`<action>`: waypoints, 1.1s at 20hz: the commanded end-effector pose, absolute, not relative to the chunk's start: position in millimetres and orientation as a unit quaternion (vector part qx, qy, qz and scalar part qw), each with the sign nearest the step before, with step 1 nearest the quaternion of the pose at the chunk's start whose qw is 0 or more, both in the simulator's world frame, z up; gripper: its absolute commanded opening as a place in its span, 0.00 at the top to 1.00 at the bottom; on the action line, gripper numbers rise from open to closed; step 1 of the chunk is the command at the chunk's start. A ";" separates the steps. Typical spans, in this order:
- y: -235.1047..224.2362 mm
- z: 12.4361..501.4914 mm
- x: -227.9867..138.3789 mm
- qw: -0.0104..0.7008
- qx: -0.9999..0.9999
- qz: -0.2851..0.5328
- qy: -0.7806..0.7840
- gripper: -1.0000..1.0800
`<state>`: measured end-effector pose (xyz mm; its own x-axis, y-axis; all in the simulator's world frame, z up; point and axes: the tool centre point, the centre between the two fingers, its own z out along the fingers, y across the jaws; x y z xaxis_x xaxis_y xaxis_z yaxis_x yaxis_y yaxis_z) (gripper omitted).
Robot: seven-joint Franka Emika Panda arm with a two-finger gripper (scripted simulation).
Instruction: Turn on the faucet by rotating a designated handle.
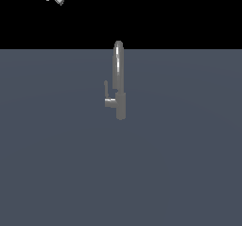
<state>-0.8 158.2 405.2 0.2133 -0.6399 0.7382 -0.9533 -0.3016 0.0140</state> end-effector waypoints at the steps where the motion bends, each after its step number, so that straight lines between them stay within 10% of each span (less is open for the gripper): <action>1: 148.7 370.9 17.1 0.252 0.727 0.316 -0.555 1.00; 22: 54.2 162.3 71.3 0.289 0.647 0.252 -0.659 1.00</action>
<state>70.7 56.4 168.2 0.0104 -0.7037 0.7105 -0.9988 0.0274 0.0417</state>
